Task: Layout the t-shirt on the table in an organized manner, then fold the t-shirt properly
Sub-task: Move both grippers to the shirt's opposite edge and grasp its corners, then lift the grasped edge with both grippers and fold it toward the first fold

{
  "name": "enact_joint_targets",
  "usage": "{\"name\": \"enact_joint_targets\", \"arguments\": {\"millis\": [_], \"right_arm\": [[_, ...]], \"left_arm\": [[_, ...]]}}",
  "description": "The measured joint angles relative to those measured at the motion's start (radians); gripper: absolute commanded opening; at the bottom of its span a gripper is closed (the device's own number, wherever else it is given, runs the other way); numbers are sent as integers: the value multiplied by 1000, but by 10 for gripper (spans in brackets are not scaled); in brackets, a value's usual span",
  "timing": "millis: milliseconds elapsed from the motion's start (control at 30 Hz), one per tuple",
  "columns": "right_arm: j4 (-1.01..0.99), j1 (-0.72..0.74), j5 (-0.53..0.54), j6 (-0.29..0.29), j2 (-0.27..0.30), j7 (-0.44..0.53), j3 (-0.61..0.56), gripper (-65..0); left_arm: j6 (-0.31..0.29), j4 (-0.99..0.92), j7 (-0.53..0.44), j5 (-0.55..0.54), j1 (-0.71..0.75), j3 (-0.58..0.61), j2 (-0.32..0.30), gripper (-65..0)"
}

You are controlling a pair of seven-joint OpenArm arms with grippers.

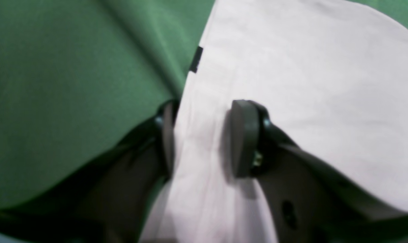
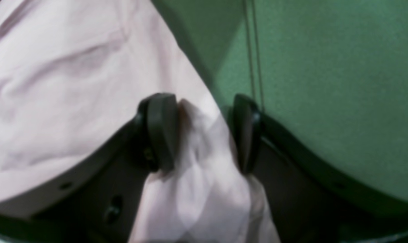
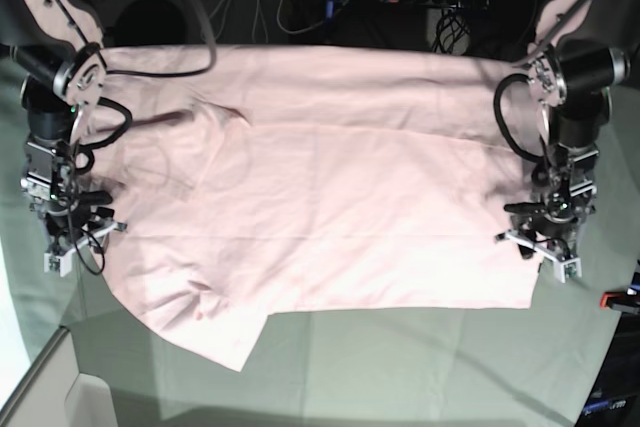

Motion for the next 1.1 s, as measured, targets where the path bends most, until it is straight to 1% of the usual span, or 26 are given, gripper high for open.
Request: {"name": "enact_joint_targets", "arguments": {"millis": [100,167,200,233,267,300,400,467,500,567,600,633,700,733,867,1000,1100], "right_arm": [[0,0,0,0,0,0,0,-402],[0,0,0,0,0,0,0,-405],[0,0,0,0,0,0,0,-412],[-1,3,0,0,0,-2,0,-429],[-3,6,0,-1,1,-6,0,-451],[-3,9,0,0,1,-9,0,-488],[-3,12,0,0,0,-13,0,-599],[-3,22,0,2,-2,-26,0,-650],[-4,27,-4,2,-2,-32,0,-650],[-3,31,-3,3,-3,-38,0,-650],[-3,31,-3,8,-4,-38,0,-650],[-3,31,-4,19,-4,-38,1,-650],[28,23,-8,72,-5,-47,5,-650],[64,13,-7,89,-9,-49,5,-650],[171,-23,-1,89,-22,-46,7,-650],[220,-64,0,90,-36,-47,6,-650],[272,-112,-2,90,-35,-48,6,-650]], "left_arm": [[0,0,0,0,0,0,0,-528],[-2,0,1,-3,0,0,0,-590],[-4,0,3,-4,-1,-1,0,-632],[-4,0,5,-3,-2,-1,1,-650],[-4,0,6,-6,-2,-1,0,-650],[-4,8,13,-7,-1,-1,0,-644],[-2,99,84,8,22,-1,11,-650],[-3,161,110,12,54,-1,20,-649],[-3,198,134,8,69,-2,27,-649],[-3,298,233,20,101,-2,43,-649],[-18,346,275,17,117,-1,50,-649],[-34,384,286,15,132,0,59,-649],[-34,438,298,14,150,1,79,-649],[-33,454,306,14,154,1,82,-649],[-33,472,304,15,158,1,76,-649],[-34,472,303,15,168,1,75,-649],[-34,497,306,15,193,1,76,-649]]}}
